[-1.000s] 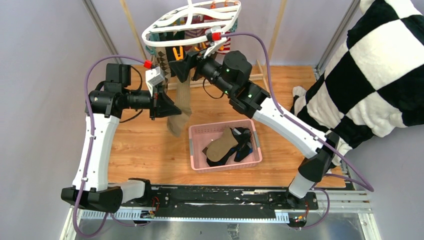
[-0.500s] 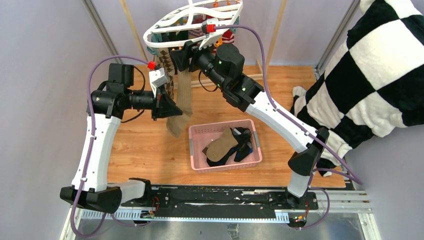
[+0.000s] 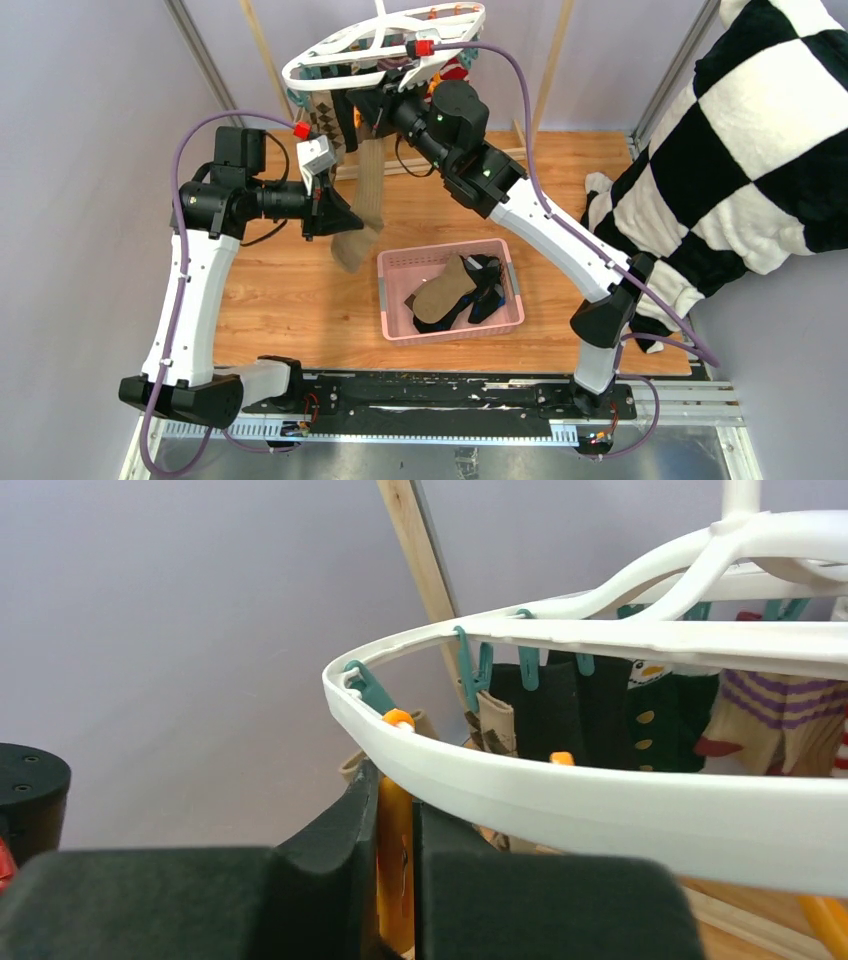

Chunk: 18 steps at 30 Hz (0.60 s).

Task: Remove the socks clipped to the hanger
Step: Remove the sock from the hanger.

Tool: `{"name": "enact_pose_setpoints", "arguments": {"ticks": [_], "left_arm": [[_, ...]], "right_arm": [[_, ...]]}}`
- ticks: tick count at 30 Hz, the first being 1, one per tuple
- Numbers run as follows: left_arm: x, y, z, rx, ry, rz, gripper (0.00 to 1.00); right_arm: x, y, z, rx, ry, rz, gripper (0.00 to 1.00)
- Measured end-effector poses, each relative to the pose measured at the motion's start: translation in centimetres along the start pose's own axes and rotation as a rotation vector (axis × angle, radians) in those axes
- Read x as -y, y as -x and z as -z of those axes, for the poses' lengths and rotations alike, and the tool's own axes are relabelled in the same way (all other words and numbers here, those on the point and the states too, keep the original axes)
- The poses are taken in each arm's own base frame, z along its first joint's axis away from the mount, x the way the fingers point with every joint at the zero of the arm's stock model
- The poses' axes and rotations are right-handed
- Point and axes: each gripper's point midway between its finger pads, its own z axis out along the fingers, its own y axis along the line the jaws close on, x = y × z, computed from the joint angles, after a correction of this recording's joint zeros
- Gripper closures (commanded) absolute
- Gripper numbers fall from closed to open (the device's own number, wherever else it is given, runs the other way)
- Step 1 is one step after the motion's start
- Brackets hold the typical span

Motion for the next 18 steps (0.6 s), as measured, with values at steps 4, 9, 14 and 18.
{"name": "enact_pose_setpoints", "arguments": {"ticks": [4,9,14,18], "left_arm": [[0.1,0.0,0.0,0.000,0.001,-0.004,1.00],[0.7,-0.5,0.2,-0.003,0.007,-0.011,1.00],[1.2,-2.3,0.2,-0.021,0.011,-0.003,1.00],[1.4,-3.4,0.2,-0.037,0.017,-0.005,1.00]], "right_arm": [[0.4,0.3,-0.1,0.006,0.001,-0.025,1.00],[0.4,0.4,-0.1,0.002,0.027,-0.044,0.96],[0.3,0.3,0.0,-0.004,0.073,-0.059,0.73],[0.6,-0.9,0.8,-0.033,0.109,-0.069,0.34]]}}
